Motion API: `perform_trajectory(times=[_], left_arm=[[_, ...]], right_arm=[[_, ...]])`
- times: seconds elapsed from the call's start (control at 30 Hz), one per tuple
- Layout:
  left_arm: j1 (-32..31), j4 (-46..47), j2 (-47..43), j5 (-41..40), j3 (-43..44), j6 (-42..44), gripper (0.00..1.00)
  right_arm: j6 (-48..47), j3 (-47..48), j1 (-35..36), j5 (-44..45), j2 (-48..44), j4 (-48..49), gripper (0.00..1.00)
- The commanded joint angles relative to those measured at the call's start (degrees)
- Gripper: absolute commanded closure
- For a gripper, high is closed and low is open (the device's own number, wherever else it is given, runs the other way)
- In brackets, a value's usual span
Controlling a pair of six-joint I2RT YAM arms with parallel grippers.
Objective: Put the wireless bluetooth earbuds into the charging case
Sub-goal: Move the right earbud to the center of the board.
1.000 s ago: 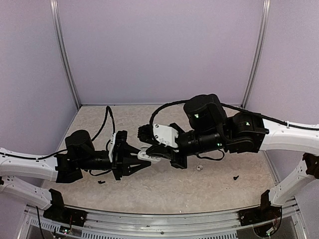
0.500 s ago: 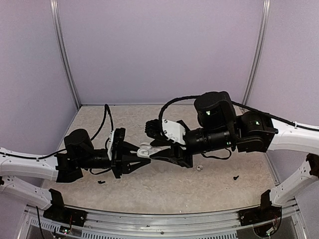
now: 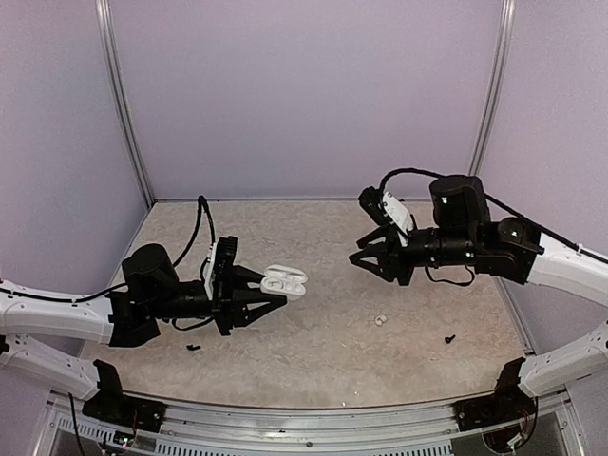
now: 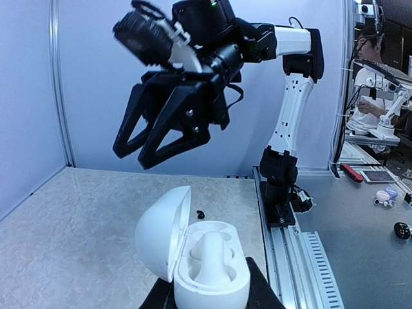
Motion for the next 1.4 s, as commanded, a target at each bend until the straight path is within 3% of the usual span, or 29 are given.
perform_trajectory(times=[0.0,0.1,0.2,0.3,0.4,0.7,0.97,1.13,1.37], left_arm=[[0.63,2.93,0.46,0.89,0.12,-1.02,0.88],[0.82,3.34,0.85,1.24,0.20,-1.21,0.88],[1.01,3.36,0.89,1.32,0.04,-1.33,0.88],[1.08,3.13,0.34,1.00,-0.34,-1.16,0.88],[1.17,3.28,0.05,0.80,-0.63,-1.21,0.88],[1.26,3.87,0.05,1.02,-1.10,-1.34,0.88],[1.40,4.05,0.17,1.03,-1.17,-1.25,0.88],[1.53,4.08,0.14,1.00,-1.22,-1.22,0.87],[1.79,4.74,0.40,1.40,-1.17,-1.33,0.87]], right_arm=[[7.47,-5.39,-7.74,-0.85,4.03,-3.93,0.65],[8.72,-7.83,-13.52,-2.06,9.31,-5.35,0.72],[9.86,-9.78,-16.93,-5.16,12.72,-4.03,0.72],[10.53,-11.20,-18.77,-8.08,14.79,-2.96,0.57],[10.85,-12.39,-20.05,-9.64,16.51,-2.75,0.50],[10.40,-13.65,-20.16,-4.51,18.19,-7.01,0.37],[11.94,-12.40,-17.86,0.16,20.87,-9.98,0.33],[15.02,-10.44,-15.33,7.99,23.77,-14.00,0.30],[15.98,-10.24,-13.35,9.34,26.71,-13.98,0.27]])
